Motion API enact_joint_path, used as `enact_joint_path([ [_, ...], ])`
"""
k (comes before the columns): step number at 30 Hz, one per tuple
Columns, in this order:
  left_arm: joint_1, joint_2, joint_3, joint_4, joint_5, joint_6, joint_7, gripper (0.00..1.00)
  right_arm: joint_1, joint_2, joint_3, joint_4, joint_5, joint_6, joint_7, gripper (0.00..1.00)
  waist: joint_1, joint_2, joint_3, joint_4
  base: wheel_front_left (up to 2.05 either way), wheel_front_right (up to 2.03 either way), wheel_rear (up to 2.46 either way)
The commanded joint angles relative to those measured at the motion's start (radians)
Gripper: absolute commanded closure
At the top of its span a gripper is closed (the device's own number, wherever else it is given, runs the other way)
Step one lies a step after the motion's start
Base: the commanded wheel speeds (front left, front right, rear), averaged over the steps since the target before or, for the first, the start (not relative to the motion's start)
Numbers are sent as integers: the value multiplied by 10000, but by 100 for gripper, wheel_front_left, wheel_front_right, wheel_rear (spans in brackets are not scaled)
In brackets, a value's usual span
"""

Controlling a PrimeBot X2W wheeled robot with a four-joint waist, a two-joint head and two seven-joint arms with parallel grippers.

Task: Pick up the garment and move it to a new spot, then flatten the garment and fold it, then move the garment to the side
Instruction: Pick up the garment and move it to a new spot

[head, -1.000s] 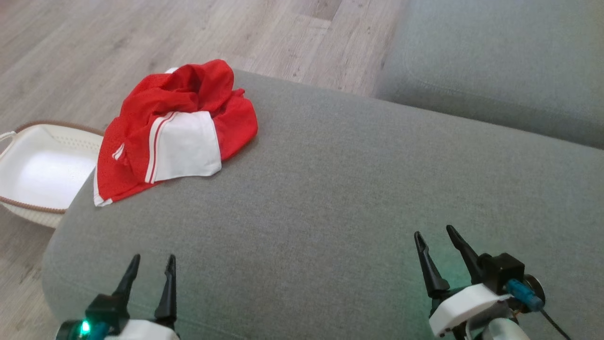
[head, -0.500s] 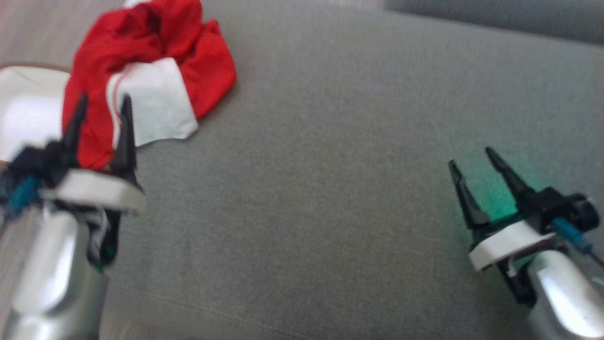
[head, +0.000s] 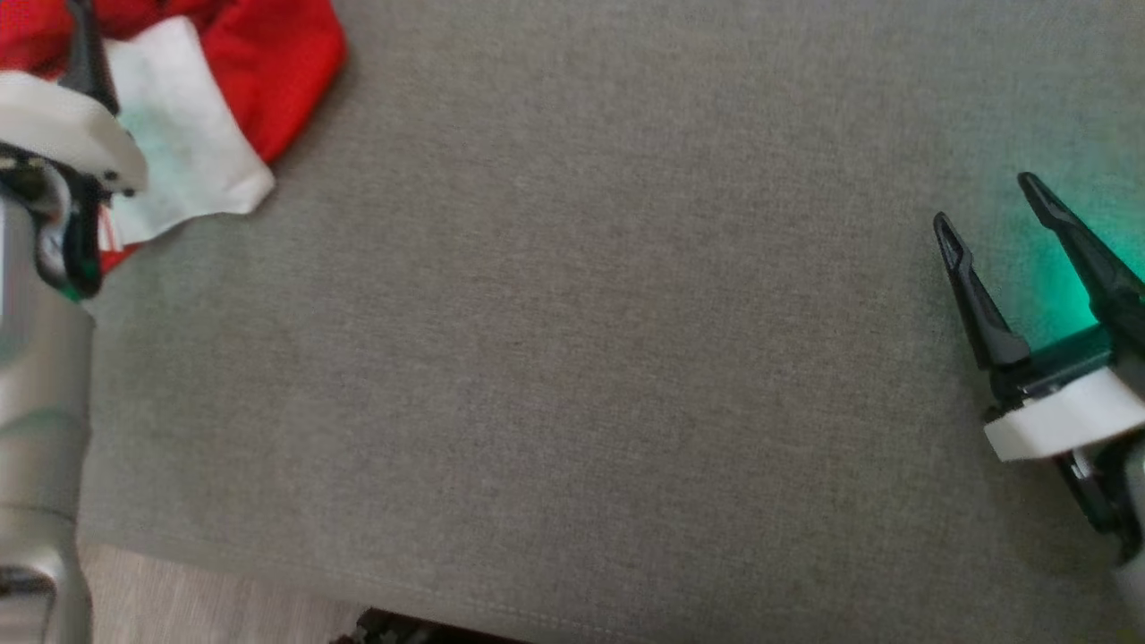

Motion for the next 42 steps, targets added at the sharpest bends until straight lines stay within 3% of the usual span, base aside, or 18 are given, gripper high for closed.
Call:
enact_joint_path([
  [1, -533, 768, 249, 255, 192, 115, 183, 0, 456, -282, 4, -748, 50, -7, 195, 0, -3, 0, 572, -208, 0, 0, 0],
  [9, -1613, 1115, -296, 2392, 662, 63, 765, 0, 1047, -293, -456, -1979, -32, -7, 708, 0, -3, 0, 1034, -372, 0, 0, 0],
  [10, -1685, 1118, -341, 2579, 661, -13, 801, 33, 1086, -277, -496, -2044, -38, -7, 728, 0, -3, 0, 1047, -387, 0, 0, 0],
  [11, -1747, 1087, -335, 2772, 582, -120, 866, 87, 1118, -261, -535, -2089, -41, -7, 739, 0, -3, 0, 1050, -395, 0, 0, 0],
  [12, -1804, 1059, -364, 2924, 546, -212, 890, 100, 1143, -256, -565, -2111, -40, -7, 742, 0, -3, 0, 1046, -393, 0, 0, 0],
  [20, -2336, 1130, -530, 3235, 631, -261, 187, 100, 1081, 90, -369, -1790, -34, -7, 502, 0, -3, 0, 460, -511, 0, 0, 0],
  [29, -2831, 1627, -986, 2330, 719, -707, -140, 100, 1069, 1093, 209, -349, 105, -7, -364, 0, -3, 0, -1432, -963, 0, 0, 0],
  [35, -2588, 1753, -1564, 291, 259, -867, 484, 100, 1000, 1799, 496, 597, 175, -7, -1006, 0, -3, 0, -2693, -1402, 0, 0, 0],
  [42, -1205, 1919, -3052, -4160, -1798, -881, 2362, 100, 671, 2306, 630, 1186, 178, -7, -1384, 0, -3, 0, -3467, -1970, 0, 0, 0],
])
